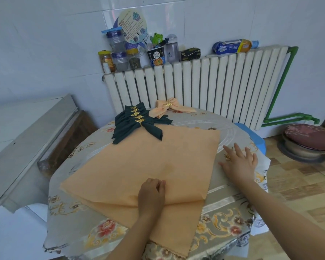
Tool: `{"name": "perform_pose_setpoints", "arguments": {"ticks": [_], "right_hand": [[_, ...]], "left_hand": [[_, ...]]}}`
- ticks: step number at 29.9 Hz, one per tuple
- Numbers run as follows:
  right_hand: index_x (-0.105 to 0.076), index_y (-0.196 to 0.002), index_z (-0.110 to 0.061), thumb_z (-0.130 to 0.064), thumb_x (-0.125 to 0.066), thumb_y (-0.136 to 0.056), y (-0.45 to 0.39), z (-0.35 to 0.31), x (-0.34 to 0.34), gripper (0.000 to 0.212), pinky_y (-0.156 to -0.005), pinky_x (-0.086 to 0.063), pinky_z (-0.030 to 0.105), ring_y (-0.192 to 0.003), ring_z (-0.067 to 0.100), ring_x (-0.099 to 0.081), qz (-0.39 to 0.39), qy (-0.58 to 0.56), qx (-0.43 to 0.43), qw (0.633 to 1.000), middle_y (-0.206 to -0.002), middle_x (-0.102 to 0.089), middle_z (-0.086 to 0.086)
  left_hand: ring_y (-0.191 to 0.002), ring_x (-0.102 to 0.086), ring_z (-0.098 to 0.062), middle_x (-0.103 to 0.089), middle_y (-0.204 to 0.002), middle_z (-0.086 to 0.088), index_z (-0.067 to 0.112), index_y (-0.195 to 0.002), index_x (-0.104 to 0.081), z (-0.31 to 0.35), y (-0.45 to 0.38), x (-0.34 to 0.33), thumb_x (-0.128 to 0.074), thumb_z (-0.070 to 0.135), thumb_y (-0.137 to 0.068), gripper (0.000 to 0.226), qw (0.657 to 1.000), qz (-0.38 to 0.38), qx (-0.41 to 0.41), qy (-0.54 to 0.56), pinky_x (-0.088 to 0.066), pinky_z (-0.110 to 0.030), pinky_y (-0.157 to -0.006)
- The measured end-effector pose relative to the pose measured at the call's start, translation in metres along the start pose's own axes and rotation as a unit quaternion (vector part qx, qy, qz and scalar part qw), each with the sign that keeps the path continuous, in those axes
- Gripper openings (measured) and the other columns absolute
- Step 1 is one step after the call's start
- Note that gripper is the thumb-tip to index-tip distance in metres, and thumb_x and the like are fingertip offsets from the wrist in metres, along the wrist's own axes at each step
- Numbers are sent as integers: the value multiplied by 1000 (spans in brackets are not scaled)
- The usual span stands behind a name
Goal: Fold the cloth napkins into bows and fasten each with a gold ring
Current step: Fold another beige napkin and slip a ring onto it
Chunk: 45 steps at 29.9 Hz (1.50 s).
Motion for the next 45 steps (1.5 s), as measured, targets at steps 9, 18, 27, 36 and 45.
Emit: {"name": "perform_pose_setpoints", "arguments": {"ticks": [9,18,27,36,45], "right_hand": [[-64,-117,-34,-62,-46,-83,57,-62,8,48,-104,-16,33,-131,18,-38,-23,-120,198,973,-125,-60,-12],[-57,-71,-8,-40,-55,-90,103,-90,-9,37,-67,-33,24,-72,15,-51,-178,-182,213,943,-67,-56,6],[-39,-61,-16,-31,-53,-95,82,-115,26,39,-52,-24,22,-57,11,-39,-154,-225,182,945,-58,-41,-2],[-37,-57,-21,-25,-52,-96,81,-148,80,42,-54,-25,26,-53,7,-38,-112,-301,234,918,-54,-37,-6],[-31,-60,-17,-25,-53,-95,79,-159,86,42,-50,-21,22,-49,7,-29,-112,-310,251,910,-56,-25,-4]], "left_hand": [[-70,-48,-20,-47,-65,4,17,-64,-48,-1,-1,5,-50,25,-96,33,996,-58,39,61,-27,-31,-59],[-59,-44,-10,-45,-59,7,18,-63,-48,3,10,50,-55,32,-94,34,985,-114,18,125,-29,-24,-55],[-56,-34,-13,-35,-60,1,17,-60,-31,-6,13,94,-40,35,-100,44,987,-161,7,-16,-22,-31,-55],[-55,-38,-15,-37,-55,1,17,-59,-31,31,-6,155,-41,30,-100,44,992,-28,-84,-93,-22,-30,-51],[-60,-36,-16,-35,-61,-2,14,-61,-30,33,-13,151,-38,32,-101,45,980,-143,-50,-128,-24,-32,-56]]}}
Point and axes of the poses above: each hand's wrist, its own y-axis away from the middle knuckle, its own x-axis out of the back of the hand, z = x × y, the point moved 8 cm from there along -y, towards the middle knuckle
